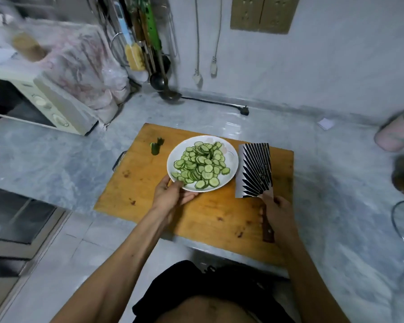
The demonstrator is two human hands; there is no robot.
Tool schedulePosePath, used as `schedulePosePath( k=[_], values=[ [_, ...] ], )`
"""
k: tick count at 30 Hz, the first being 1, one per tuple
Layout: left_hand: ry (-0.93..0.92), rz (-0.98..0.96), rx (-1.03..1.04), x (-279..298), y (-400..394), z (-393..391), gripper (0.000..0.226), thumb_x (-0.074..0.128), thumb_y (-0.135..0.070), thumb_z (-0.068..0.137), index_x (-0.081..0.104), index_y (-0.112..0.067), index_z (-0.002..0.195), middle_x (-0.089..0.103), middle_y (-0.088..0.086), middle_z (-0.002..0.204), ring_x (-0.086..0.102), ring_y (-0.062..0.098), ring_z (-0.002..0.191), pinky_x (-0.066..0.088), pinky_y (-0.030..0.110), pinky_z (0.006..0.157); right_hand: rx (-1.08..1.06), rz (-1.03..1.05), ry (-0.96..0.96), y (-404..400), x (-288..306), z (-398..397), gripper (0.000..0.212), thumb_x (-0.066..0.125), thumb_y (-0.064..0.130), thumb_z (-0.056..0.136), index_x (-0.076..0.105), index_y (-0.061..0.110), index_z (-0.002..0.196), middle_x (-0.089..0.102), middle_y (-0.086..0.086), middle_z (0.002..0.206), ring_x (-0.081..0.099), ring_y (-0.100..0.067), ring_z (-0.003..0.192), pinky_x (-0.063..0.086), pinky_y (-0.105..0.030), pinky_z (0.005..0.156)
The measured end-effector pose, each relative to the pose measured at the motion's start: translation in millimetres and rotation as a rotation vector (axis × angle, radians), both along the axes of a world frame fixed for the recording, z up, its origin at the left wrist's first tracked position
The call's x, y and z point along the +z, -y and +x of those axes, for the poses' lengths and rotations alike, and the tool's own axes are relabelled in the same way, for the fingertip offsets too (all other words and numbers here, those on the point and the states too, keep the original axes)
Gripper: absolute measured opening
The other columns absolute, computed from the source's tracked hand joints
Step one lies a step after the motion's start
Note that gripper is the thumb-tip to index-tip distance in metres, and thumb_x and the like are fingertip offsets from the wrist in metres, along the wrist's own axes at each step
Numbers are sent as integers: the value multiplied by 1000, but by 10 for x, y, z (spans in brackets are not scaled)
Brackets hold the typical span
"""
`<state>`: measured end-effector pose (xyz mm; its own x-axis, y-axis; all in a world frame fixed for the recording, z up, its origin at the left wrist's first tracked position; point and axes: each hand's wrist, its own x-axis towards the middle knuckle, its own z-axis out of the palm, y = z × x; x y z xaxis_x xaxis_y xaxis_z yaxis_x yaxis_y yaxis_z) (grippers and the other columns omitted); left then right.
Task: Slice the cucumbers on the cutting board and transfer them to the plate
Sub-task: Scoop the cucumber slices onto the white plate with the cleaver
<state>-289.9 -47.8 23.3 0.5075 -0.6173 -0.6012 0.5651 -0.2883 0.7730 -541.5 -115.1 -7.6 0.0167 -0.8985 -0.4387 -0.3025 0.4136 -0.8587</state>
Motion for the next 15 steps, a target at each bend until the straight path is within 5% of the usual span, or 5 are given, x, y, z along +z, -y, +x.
schedulePosePath(
  k=[6,15],
  values=[
    [151,11,-231,136,829,-294,50,50,-1,96,39,-18,142,73,5,78,73,28,69,60,29,57,-115,19,-37,164,-41,-419,37,57,34,97,65,1,84,61,-9,60,58,-19,46,49,-31,50],
    [149,7,-433,91,2168,-690,37,44,11,90,51,1,124,71,24,80,72,27,65,57,26,52,19,15,-182,509,-33,-608,36,60,35,95,56,10,70,56,-6,61,56,-15,52,44,-24,50]
  ],
)
